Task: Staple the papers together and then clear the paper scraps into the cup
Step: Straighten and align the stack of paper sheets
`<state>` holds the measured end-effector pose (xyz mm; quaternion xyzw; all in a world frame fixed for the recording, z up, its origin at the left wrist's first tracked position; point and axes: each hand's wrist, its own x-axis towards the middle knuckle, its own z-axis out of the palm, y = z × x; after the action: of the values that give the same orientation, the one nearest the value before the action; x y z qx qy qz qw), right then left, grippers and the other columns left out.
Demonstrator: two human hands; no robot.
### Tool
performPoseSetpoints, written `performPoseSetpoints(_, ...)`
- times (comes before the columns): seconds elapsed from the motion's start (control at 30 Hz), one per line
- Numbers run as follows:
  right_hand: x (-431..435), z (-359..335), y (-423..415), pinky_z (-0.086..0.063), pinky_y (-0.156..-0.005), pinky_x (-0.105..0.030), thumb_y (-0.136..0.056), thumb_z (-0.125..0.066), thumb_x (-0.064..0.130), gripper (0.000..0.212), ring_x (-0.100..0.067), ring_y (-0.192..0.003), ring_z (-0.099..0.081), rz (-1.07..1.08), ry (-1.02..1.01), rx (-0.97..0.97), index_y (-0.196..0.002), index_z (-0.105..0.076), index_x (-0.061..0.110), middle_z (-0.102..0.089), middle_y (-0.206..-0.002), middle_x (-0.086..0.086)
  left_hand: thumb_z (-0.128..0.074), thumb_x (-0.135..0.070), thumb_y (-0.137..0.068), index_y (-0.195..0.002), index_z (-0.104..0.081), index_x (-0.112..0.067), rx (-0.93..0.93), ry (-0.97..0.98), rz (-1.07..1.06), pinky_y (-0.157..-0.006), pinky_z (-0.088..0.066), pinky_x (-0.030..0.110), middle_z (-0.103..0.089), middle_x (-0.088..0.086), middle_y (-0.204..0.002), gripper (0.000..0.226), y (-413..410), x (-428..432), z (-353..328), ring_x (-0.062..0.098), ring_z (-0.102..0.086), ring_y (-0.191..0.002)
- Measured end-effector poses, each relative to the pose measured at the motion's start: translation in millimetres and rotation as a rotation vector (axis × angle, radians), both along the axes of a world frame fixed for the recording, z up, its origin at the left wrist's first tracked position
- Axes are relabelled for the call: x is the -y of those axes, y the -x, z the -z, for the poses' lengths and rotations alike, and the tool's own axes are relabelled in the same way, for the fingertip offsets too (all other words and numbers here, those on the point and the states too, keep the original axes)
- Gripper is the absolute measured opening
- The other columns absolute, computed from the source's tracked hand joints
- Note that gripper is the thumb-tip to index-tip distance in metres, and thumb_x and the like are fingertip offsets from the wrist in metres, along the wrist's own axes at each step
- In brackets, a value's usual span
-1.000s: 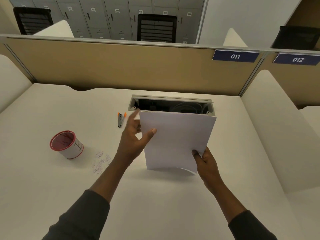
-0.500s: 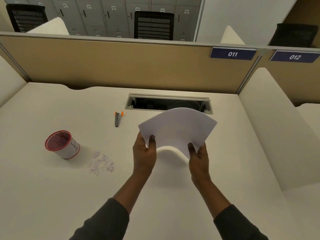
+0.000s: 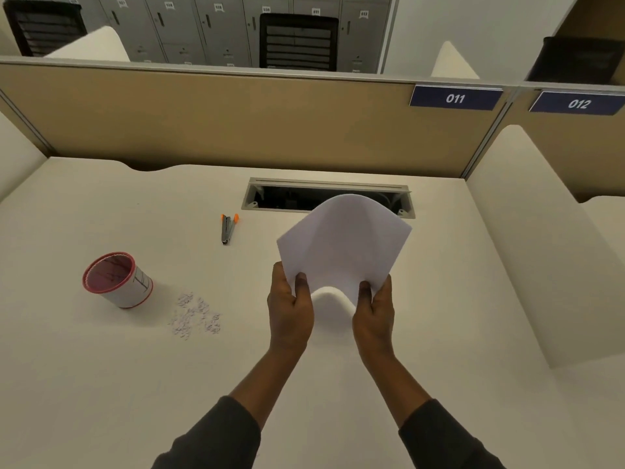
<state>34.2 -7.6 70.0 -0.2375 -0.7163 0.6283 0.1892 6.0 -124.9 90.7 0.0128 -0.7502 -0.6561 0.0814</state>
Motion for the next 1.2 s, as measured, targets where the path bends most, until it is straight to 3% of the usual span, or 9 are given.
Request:
performPoseSetpoints(0.17,-5.7,15.7,-4.2,-0.050,-0.080,-0.009,-0.104,-0.048,0.021,0.034,0.012,-0.105,-0.059,-0.051,0.018,0.043,-0.126,-0.044,0.047,-0.060,-0.116,0.024,-0.049,-0.018,-0.105,-0.115,-0.046,-0.046,0.014,0.018,0.020,-0.083,-0.057,0.016,-0.060,-0.018,-0.112,0.030,0.9,5.8,5.3,-0.005,-0.063,-0.103)
performPoseSetpoints(0.37,-17.0,17.7,-7.3,-0.048,-0.096,-0.017,-0.105,-0.047,0.022,0.038,0.006,-0.110,-0.059,-0.114,-0.080,0.090,-0.137,-0.041,0.042,-0.059,-0.121,0.025,-0.051,-0.025,-0.103,-0.119,-0.048,-0.038,0.022,0.057,0.036,-0.081,-0.056,0.015,-0.063,-0.009,-0.110,0.021,7.3,10.5,8.3,0.009,-0.066,-0.101)
performPoseSetpoints(0.47,-32.2,4.9,-6.9,-0.039,-0.090,0.000,-0.104,-0.047,0.015,0.044,-0.001,-0.110,-0.054,-0.188,-0.179,0.124,-0.147,-0.041,0.020,-0.055,-0.127,0.014,-0.054,-0.018,-0.103,-0.112,-0.056,-0.017,-0.044,0.122,-0.029,-0.064,-0.051,0.012,-0.066,-0.008,-0.093,0.008,20.9,21.7,-5.9,0.004,-0.066,-0.081)
performPoseSetpoints(0.53,-44.1,-0.1,-8.6,-0.038,-0.086,-0.001,-0.103,-0.047,0.012,0.043,-0.005,-0.111,-0.051,-0.250,-0.265,0.187,-0.146,-0.043,0.015,-0.055,-0.127,0.009,-0.057,-0.019,-0.102,-0.114,-0.058,-0.016,-0.095,0.180,-0.081,-0.061,-0.050,0.016,-0.067,-0.010,-0.088,0.012,34.4,34.8,-15.8,0.005,-0.065,-0.073)
performPoseSetpoints(0.67,-56.3,-0.4,-13.6,-0.037,-0.098,-0.023,-0.102,-0.046,0.012,0.047,-0.007,-0.116,-0.049,-0.396,-0.296,0.316,-0.148,-0.042,0.022,-0.054,-0.131,0.011,-0.057,-0.010,-0.100,-0.135,-0.055,-0.017,-0.082,0.318,-0.136,-0.064,-0.042,0.003,-0.065,-0.004,-0.088,0.036,60.8,59.7,-23.7,0.009,-0.062,-0.072)
performPoseSetpoints(0.8,-57.6,8.5,-20.0,-0.043,-0.101,-0.031,-0.102,-0.046,0.015,0.047,-0.014,-0.122,-0.055,-0.471,-0.229,0.402,-0.145,-0.044,0.033,-0.058,-0.134,0.013,-0.058,-0.013,-0.101,-0.149,-0.047,-0.022,-0.013,0.402,-0.076,-0.070,-0.040,0.006,-0.062,-0.002,-0.081,0.050,71.8,74.0,-18.6,0.009,-0.057,-0.068)
performPoseSetpoints(0.97,-53.2,16.2,-22.6,-0.042,-0.093,-0.025,-0.102,-0.046,0.015,0.045,-0.011,-0.118,-0.055,-0.543,-0.194,0.478,-0.143,-0.046,0.034,-0.059,-0.130,0.016,-0.057,-0.010,-0.101,-0.135,-0.064,-0.021,0.036,0.403,-0.084,-0.069,-0.040,0.009,-0.056,-0.009,-0.069,0.037,75.0,87.6,-2.5,0.008,-0.051,-0.061)
performPoseSetpoints(1.07,-51.8,19.0,-21.2,-0.042,-0.083,-0.018,-0.102,-0.046,0.014,0.043,-0.006,-0.110,-0.057,-0.552,-0.191,0.509,-0.140,-0.048,0.034,-0.060,-0.125,0.017,-0.057,-0.008,-0.099,-0.121,-0.071,-0.018,0.059,0.401,-0.123,-0.068,-0.043,0.020,-0.056,-0.007,-0.064,0.028,75.0,95.9,11.2,0.008,-0.049,-0.057)
performPoseSetpoints(1.2,-50.7,25.6,-19.1,-0.044,-0.083,-0.018,-0.101,-0.048,0.014,0.043,0.004,-0.109,-0.056,-0.567,-0.153,0.520,-0.136,-0.049,0.039,-0.061,-0.123,0.021,-0.062,-0.019,-0.099,-0.136,-0.057,-0.026,0.151,0.330,-0.145,-0.074,-0.052,0.023,-0.067,0.000,-0.081,0.038,73.1,101.4,21.3,0.012,-0.063,-0.070)
